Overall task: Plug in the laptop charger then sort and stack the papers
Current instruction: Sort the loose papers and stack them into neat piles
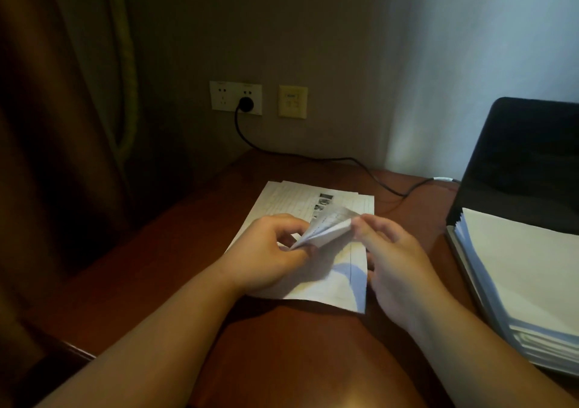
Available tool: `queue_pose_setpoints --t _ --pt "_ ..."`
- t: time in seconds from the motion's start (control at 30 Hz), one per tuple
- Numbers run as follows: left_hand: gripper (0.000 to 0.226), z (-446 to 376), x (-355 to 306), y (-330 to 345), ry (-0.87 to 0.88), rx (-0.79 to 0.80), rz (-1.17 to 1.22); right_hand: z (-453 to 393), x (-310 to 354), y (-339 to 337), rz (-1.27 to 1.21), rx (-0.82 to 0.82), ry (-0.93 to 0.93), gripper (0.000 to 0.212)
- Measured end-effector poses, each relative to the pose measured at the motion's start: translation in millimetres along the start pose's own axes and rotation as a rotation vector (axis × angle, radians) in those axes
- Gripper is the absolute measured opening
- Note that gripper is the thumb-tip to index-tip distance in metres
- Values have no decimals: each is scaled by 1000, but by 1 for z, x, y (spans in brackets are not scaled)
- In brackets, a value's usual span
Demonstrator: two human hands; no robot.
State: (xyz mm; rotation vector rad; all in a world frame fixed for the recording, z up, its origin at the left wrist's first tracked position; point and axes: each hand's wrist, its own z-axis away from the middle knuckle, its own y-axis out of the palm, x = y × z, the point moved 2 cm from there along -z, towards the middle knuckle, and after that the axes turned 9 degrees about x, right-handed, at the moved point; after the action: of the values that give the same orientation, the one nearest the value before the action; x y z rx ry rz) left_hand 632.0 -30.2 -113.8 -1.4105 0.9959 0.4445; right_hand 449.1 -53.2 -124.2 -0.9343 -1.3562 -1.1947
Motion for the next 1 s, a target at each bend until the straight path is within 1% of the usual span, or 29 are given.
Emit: queue_pose_setpoints --t 0.03,0.1,0.13,0.2,0.23,0.27,0.3,0.33,0.43,0.47,0.5,0.6,0.63,0.7,0.73,0.8,0.87,0.9,0.93,0.97,1.0 --pt "22 0 0 0 2 9 6 0 2 0 -76 -21 49 66" --pt "18 2 -2 1 7 62 45 0 6 -4 -178 -60 105 60" --pt "18 3 -2 2 13 114 50 0 7 -5 -208 -71 117 57" --pt "18 6 -4 4 35 226 42 0 7 -8 -195 -69 118 60" --pt "19 7 -5 5 37 258 55 0 7 -10 -160 -60 119 65" --pt "24 8 -6 5 36 254 75 0 5 -10 -116 -54 124 70" --pt "30 7 -5 4 34 207 96 1 6 -11 -70 -44 129 75" --pt "32 6 -5 3 26 130 104 0 6 -12 -31 -39 130 79" --pt "9 1 -1 1 -50 -198 43 0 9 -15 -18 -33 117 87" --pt "10 1 0 2 -101 -295 20 0 9 -16 -31 -34 120 86" --pt "13 0 2 2 -159 -365 16 2 11 -17 -52 -31 127 82" --pt "27 -1 5 3 -300 -453 24 8 21 -16 -30 61 114 43" --pt "34 0 5 1 -317 -485 18 10 24 -15 -25 104 100 40" --pt "50 1 2 -3 -309 -566 -20 14 33 -13 -38 172 66 41" --pt "58 1 1 -6 -305 -595 -2 17 37 -12 -34 204 43 41" --pt "73 -2 -2 -12 -338 -600 179 21 47 -11 -23 271 -1 40" --pt "81 -6 -4 -19 -399 -560 484 25 58 -11 -35 315 -40 42" --pt "81 -7 -5 -21 -429 -510 637 28 63 -13 -42 328 -61 43" --pt "75 -7 -8 -23 -447 -437 732 31 70 -15 -36 334 -84 44" --pt "63 -6 -11 -26 -431 -368 764 34 77 -16 -18 332 -111 44" --pt "47 -6 -16 -28 -386 -338 745 38 84 -18 12 316 -141 44"
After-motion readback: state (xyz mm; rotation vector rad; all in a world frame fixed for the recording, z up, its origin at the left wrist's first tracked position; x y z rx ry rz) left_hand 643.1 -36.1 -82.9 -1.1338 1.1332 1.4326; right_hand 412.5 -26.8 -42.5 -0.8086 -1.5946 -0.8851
